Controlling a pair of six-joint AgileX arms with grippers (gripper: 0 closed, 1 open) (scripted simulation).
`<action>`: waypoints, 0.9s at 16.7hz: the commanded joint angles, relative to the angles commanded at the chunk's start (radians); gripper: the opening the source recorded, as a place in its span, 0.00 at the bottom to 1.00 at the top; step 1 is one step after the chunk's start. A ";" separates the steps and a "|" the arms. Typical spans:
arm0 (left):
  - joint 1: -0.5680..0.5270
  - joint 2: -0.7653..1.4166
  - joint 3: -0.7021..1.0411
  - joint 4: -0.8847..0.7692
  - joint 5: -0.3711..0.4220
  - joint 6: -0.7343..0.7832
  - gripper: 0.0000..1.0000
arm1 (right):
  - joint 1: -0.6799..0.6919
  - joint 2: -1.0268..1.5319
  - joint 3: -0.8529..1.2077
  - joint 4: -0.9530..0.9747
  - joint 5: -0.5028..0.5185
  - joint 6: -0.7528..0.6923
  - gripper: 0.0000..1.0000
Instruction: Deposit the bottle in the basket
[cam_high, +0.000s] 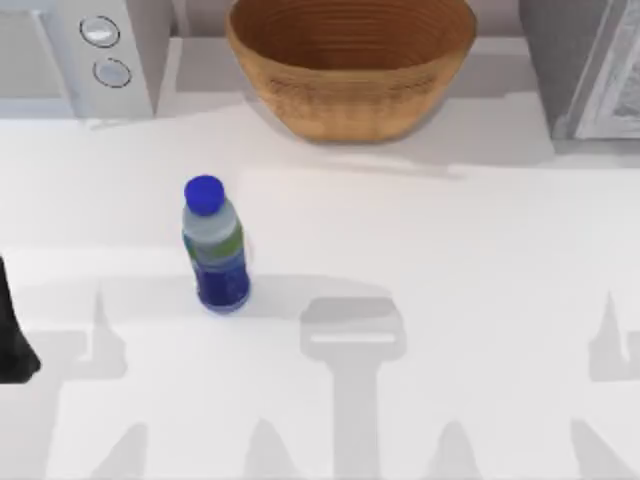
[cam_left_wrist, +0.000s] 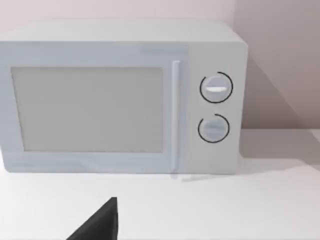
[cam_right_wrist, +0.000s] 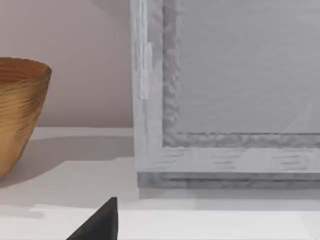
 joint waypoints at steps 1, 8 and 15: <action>0.000 0.000 0.000 0.000 0.000 0.000 1.00 | 0.000 0.000 0.000 0.000 0.000 0.000 1.00; -0.018 0.219 0.031 0.210 0.097 0.007 1.00 | 0.000 0.000 0.000 0.000 0.000 0.000 1.00; -0.041 0.881 0.095 0.762 0.322 0.031 1.00 | 0.000 0.000 0.000 0.000 0.000 0.000 1.00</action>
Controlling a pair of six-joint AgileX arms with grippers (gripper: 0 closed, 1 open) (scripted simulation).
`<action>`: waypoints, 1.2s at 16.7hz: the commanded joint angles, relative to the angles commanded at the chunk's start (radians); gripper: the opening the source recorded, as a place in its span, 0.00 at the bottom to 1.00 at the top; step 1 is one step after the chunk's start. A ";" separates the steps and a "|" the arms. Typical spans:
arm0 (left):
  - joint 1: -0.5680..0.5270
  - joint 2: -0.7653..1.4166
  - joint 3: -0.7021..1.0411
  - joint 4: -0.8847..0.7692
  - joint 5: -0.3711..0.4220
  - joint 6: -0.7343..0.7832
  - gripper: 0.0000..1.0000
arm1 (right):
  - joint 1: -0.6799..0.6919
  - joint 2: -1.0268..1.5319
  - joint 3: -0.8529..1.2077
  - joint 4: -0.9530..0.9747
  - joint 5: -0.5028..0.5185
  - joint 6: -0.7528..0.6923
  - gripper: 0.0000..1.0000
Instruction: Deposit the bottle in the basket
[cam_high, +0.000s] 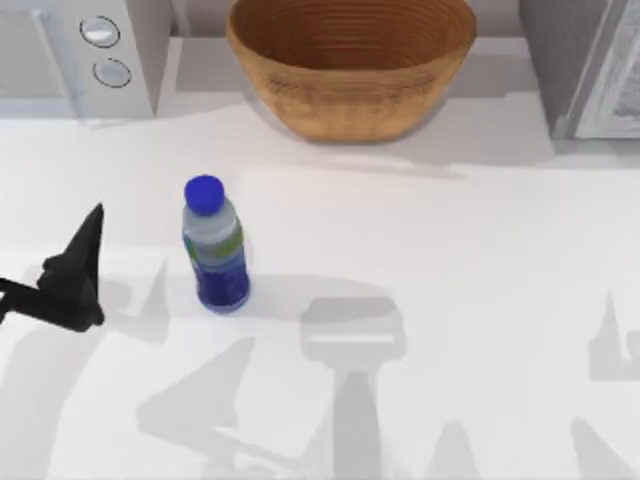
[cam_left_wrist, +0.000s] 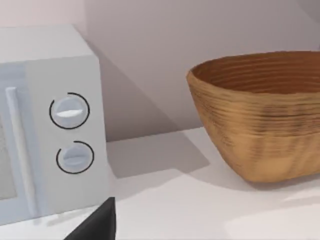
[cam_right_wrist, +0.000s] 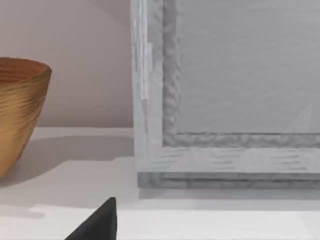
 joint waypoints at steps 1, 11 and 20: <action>-0.004 0.111 0.010 0.090 0.036 0.004 1.00 | 0.000 0.000 0.000 0.000 0.000 0.000 1.00; -0.039 1.077 0.098 0.865 0.347 0.049 1.00 | 0.000 0.000 0.000 0.000 0.000 0.000 1.00; -0.048 1.262 0.119 1.017 0.413 0.061 1.00 | 0.000 0.000 0.000 0.000 0.000 0.000 1.00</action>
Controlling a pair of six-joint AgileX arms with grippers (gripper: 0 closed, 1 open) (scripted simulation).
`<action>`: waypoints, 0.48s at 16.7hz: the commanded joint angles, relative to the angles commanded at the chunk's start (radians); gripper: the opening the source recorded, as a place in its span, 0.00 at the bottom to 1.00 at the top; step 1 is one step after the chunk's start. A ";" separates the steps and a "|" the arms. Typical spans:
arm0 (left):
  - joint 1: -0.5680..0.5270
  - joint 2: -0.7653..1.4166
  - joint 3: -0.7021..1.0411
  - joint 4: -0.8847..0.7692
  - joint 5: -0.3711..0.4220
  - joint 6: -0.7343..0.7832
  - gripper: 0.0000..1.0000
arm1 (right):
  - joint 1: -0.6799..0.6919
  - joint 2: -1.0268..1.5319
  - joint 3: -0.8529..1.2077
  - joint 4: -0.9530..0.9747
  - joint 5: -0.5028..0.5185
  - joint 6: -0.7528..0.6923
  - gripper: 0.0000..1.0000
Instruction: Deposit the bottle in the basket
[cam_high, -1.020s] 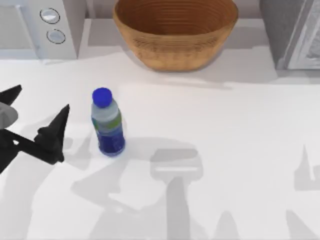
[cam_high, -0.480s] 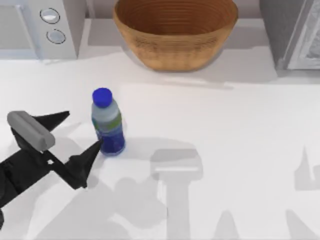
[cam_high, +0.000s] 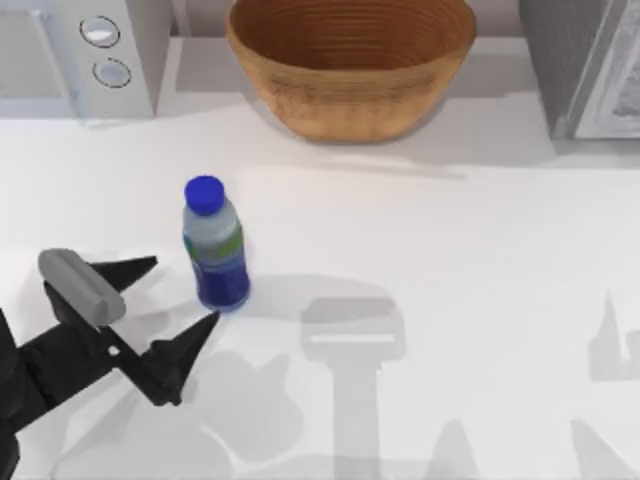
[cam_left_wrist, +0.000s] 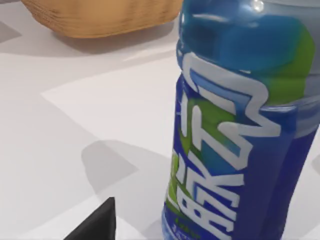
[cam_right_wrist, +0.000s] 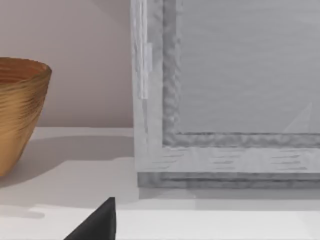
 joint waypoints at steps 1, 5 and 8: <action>0.003 0.059 -0.003 -0.023 -0.003 -0.001 1.00 | 0.000 0.000 0.000 0.000 0.000 0.000 1.00; -0.009 0.036 0.032 -0.010 -0.010 0.003 1.00 | 0.000 0.000 0.000 0.000 0.000 0.000 1.00; -0.032 0.033 0.064 -0.025 -0.031 -0.005 1.00 | 0.000 0.000 0.000 0.000 0.000 0.000 1.00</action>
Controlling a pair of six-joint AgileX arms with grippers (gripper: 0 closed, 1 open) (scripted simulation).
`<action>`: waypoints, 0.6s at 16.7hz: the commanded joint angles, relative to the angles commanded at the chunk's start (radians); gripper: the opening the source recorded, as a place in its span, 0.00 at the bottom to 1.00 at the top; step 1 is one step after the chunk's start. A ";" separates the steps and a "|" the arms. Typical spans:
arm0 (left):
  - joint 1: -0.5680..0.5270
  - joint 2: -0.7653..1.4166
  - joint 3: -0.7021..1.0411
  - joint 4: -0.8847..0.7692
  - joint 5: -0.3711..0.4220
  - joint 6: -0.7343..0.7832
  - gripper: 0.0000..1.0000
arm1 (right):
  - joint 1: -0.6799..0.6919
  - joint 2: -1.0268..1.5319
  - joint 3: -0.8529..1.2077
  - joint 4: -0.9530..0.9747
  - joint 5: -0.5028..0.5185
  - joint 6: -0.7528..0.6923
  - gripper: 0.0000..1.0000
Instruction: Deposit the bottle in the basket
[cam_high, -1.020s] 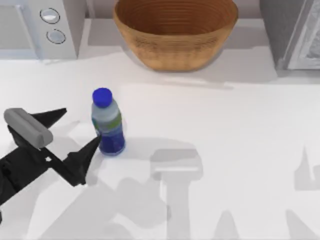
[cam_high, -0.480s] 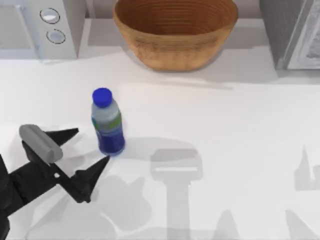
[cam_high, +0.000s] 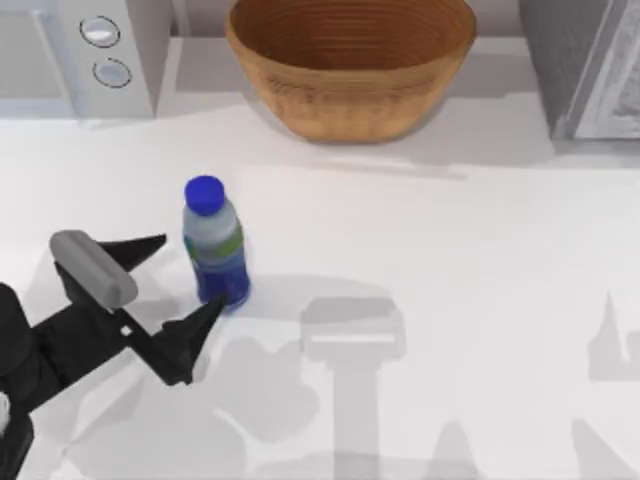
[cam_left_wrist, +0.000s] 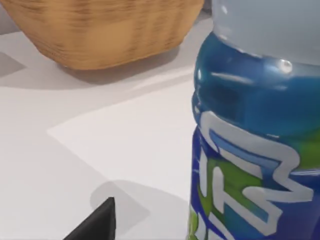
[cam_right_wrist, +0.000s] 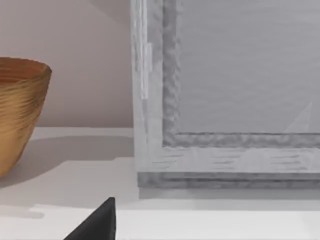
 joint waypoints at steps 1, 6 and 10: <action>-0.010 0.001 0.011 -0.009 -0.009 -0.003 1.00 | 0.000 0.000 0.000 0.000 0.000 0.000 1.00; -0.066 0.008 0.074 -0.060 -0.065 -0.014 1.00 | 0.000 0.000 0.000 0.000 0.000 0.000 1.00; -0.110 0.012 0.124 -0.101 -0.109 -0.021 1.00 | 0.000 0.000 0.000 0.000 0.000 0.000 1.00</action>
